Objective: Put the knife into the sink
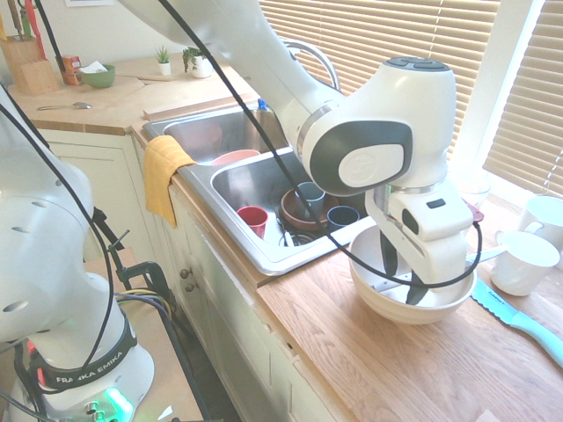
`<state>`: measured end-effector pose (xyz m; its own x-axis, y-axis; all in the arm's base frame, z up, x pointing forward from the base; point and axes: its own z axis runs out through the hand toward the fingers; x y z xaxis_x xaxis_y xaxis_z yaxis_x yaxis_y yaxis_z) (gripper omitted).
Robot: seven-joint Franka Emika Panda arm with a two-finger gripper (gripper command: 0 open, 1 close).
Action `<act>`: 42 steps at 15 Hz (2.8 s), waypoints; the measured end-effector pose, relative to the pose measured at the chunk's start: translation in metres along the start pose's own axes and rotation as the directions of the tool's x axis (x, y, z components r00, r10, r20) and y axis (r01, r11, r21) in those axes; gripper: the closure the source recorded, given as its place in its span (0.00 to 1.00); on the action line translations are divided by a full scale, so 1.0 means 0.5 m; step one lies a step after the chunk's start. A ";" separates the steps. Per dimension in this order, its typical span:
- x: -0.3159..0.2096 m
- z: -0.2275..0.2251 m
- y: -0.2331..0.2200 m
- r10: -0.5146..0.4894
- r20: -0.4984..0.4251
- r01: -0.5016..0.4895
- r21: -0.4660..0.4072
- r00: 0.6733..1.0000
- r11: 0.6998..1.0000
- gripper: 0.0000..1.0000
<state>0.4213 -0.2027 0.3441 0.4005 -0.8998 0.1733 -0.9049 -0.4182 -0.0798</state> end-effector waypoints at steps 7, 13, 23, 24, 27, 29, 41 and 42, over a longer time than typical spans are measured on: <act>-0.008 0.003 -0.008 -0.016 0.005 0.016 -0.004 1.000 1.000 1.00; -0.011 0.010 -0.011 -0.020 0.010 0.020 -0.008 1.000 1.000 1.00; -0.133 -0.289 -0.095 -0.188 -0.040 0.192 0.122 0.981 0.974 1.00; -0.182 -0.314 -0.122 -0.234 -0.043 0.237 0.132 0.971 0.962 1.00; -0.323 -0.324 -0.204 -0.323 -0.051 0.327 0.130 0.945 0.936 1.00; -0.393 -0.283 -0.251 -0.352 -0.039 0.354 0.122 0.935 0.927 1.00; -0.625 0.057 -0.385 -0.357 0.078 0.354 0.056 0.931 0.934 1.00; -0.626 0.081 -0.388 -0.353 0.085 0.350 0.046 0.932 0.936 1.00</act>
<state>0.4773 0.1551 0.2658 0.7048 -0.7014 0.1059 -0.6997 -0.7120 -0.0594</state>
